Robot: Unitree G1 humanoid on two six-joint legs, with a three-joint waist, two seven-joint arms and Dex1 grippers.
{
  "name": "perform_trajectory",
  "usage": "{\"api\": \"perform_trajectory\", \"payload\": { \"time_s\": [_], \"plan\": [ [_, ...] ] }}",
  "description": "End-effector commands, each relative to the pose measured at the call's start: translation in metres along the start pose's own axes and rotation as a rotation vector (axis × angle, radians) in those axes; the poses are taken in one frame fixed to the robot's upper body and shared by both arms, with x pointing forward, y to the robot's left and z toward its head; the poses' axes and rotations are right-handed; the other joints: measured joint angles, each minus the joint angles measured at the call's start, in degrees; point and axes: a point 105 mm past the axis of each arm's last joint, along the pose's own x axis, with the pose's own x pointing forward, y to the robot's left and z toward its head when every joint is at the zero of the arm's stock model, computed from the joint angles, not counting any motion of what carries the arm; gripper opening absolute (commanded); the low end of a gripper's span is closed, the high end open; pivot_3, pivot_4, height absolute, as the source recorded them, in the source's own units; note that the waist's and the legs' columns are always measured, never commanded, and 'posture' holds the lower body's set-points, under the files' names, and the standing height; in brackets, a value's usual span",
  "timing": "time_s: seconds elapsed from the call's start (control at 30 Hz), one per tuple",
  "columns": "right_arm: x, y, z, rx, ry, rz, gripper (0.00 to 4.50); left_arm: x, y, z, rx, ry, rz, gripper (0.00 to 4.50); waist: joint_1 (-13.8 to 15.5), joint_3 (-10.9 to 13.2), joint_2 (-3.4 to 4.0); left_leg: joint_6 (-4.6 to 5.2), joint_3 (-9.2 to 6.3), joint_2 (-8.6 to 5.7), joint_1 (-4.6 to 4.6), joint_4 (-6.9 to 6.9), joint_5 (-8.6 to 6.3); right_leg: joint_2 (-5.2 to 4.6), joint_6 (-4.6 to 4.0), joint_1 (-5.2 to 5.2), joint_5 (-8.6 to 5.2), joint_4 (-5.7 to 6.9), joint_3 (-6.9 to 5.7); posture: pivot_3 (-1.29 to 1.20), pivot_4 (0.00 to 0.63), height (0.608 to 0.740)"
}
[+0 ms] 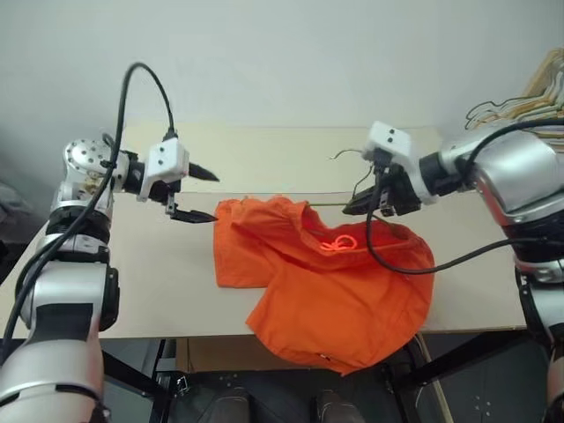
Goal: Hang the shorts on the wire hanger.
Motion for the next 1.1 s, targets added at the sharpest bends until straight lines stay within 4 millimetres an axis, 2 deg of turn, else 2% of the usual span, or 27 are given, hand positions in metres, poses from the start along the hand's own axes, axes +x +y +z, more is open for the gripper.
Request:
{"api": "perform_trajectory", "payload": {
  "time_s": [0.03,0.1,0.2,0.33,0.47,0.6,0.8,0.97,1.07,1.1],
  "plan": [
    [-0.008,-0.002,0.018,-0.024,-0.021,-0.014,0.00,0.022,0.005,0.035,0.088,-0.108,-0.028,4.47,-0.2,0.0,0.00,0.00,0.02,0.00,-0.01,0.02,0.00,0.00,0.01,-0.01,0.01,0.01,0.01,0.08,0.000,0.740],
    [-0.007,-0.001,0.025,-0.030,-0.025,-0.002,0.00,0.041,0.004,0.041,0.103,-0.121,-0.051,4.47,-0.2,0.0,0.01,0.00,0.02,-0.01,0.02,0.02,0.00,0.01,0.01,0.00,0.01,0.03,0.02,0.07,0.000,0.740],
    [-0.007,0.000,0.031,-0.044,-0.025,0.005,0.00,0.058,0.001,0.042,0.108,-0.110,-0.094,4.47,-0.4,0.0,0.01,0.01,-0.02,0.01,0.03,0.01,0.00,0.10,-0.01,-0.01,0.01,0.09,0.02,0.07,0.000,0.740],
    [-0.008,0.004,0.038,-0.065,-0.027,0.015,0.00,0.077,-0.001,0.028,0.115,0.004,-0.135,4.47,-0.7,0.0,0.01,0.01,-0.02,0.00,0.06,0.00,0.00,0.12,-0.02,-0.02,0.01,0.15,0.04,0.06,0.000,0.740],
    [-0.009,0.006,0.042,-0.078,-0.031,0.020,0.00,0.087,0.000,0.020,0.111,0.067,-0.133,4.47,-0.7,0.0,0.01,0.01,-0.02,-0.02,0.10,0.04,0.01,0.11,-0.02,-0.02,0.00,0.30,0.08,0.05,0.000,0.740],
    [-0.010,0.008,0.044,-0.081,-0.034,0.018,0.00,0.092,-0.005,0.018,0.100,0.070,-0.181,3.62,-0.7,0.0,0.01,0.00,-0.02,-0.02,0.09,0.09,0.00,0.11,-0.04,-0.07,-0.03,0.40,0.09,0.04,0.000,0.740],
    [-0.012,0.008,0.045,-0.082,-0.042,0.011,0.00,0.094,-0.007,0.014,0.105,0.080,-0.186,1.66,-0.8,0.0,0.01,0.00,-0.02,-0.02,0.08,0.08,0.00,0.11,-0.07,-0.10,-0.06,0.44,0.09,0.03,0.000,0.740],
    [-0.011,0.008,0.048,-0.150,-0.076,-0.009,0.00,0.092,-0.005,0.015,0.101,0.078,-0.178,0.03,-0.8,0.0,0.01,0.00,-0.02,-0.02,0.07,0.08,0.00,0.11,-0.08,-0.12,-0.06,0.47,0.09,0.03,0.000,0.740],
    [-0.011,0.005,0.048,-0.166,-0.093,-0.030,0.00,0.091,-0.002,0.015,0.090,0.073,-0.150,0.01,-0.8,0.0,0.01,0.00,-0.02,-0.02,0.08,0.09,0.00,0.11,-0.08,-0.12,-0.07,0.47,0.08,0.03,0.000,0.740],
    [-0.011,0.004,0.047,-0.170,-0.093,-0.044,0.28,0.091,-0.001,0.015,0.081,0.072,-0.140,0.00,-0.8,0.0,0.01,0.00,-0.03,-0.02,0.08,0.09,0.00,0.11,-0.08,-0.12,-0.07,0.48,0.09,0.03,0.000,0.740]
  ]
}}
